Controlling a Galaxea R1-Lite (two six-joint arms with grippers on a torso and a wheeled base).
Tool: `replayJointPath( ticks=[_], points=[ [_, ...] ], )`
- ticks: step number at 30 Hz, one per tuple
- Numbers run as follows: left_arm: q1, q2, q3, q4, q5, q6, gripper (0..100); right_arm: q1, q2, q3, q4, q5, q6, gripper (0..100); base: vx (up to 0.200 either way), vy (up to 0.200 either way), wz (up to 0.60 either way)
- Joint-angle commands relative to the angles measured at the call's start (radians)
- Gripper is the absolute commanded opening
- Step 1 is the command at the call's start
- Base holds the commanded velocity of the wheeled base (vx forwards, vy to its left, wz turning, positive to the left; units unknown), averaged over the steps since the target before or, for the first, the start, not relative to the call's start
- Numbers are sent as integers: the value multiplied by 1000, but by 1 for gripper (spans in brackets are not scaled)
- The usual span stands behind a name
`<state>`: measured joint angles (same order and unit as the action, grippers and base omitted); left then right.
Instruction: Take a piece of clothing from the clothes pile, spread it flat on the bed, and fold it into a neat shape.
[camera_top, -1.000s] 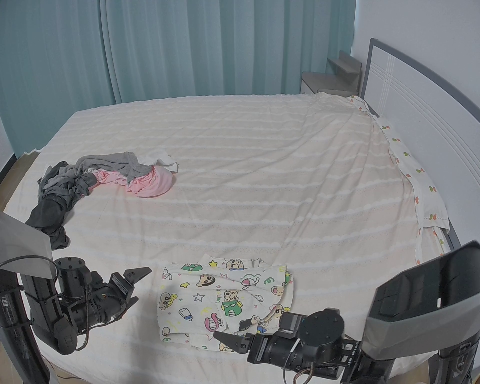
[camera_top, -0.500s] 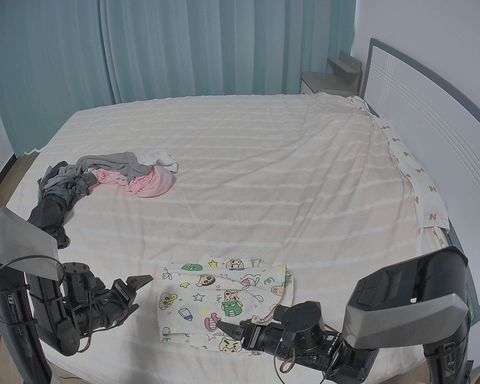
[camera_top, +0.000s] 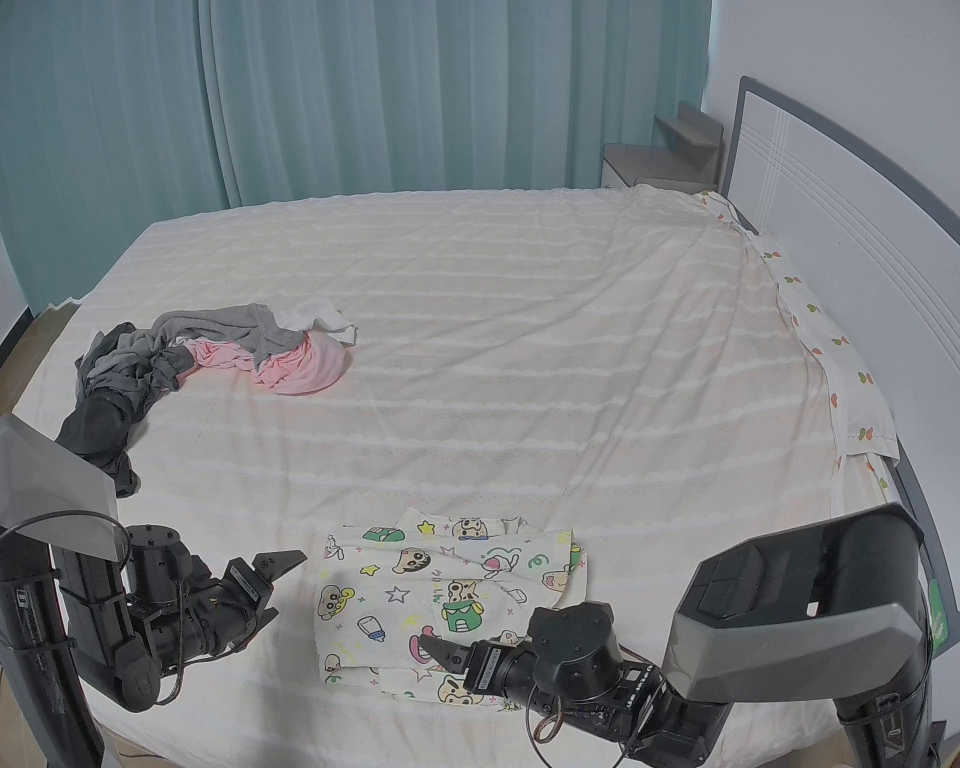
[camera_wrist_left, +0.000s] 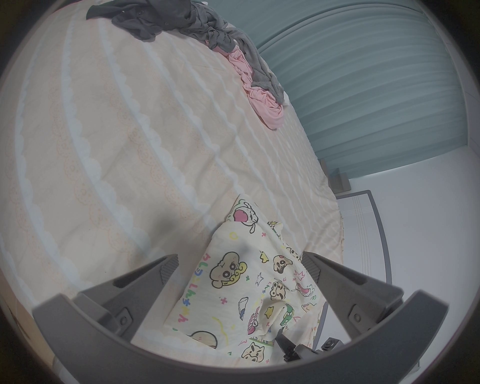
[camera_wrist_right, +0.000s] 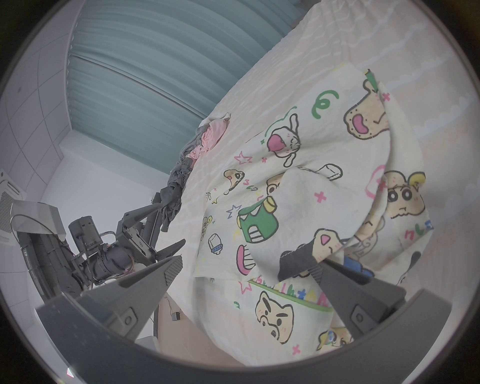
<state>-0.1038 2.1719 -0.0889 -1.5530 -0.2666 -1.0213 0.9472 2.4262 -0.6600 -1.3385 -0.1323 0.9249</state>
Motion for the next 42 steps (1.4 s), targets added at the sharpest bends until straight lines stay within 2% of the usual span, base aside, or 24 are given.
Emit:
replayJointPath(
  ticks=[1,9,16,17,21,31,42],
  points=[
    [0,2,0,-18,0,0,100,12,5,-4,1,-13,0,100,0,0,0],
    [0,0,0,-18,0,0,100,2,31,-33,4,-72,0,100,0,0,0],
    [0,0,0,-18,1,0,100,2,42,-53,4,-89,0,100,0,0,0],
    [0,2,0,-18,1,0,100,1,44,-53,2,-90,0,0,0,0,0],
    [1,0,0,-18,1,0,100,-4,47,-52,1,-116,-1,0,0,0,0],
    [1,0,1,-18,1,0,100,-4,21,0,2,-130,-5,0,0,0,0],
    [1,0,1,-18,3,0,100,-18,-147,157,2,-124,-17,0,0,0,0]
  ],
)
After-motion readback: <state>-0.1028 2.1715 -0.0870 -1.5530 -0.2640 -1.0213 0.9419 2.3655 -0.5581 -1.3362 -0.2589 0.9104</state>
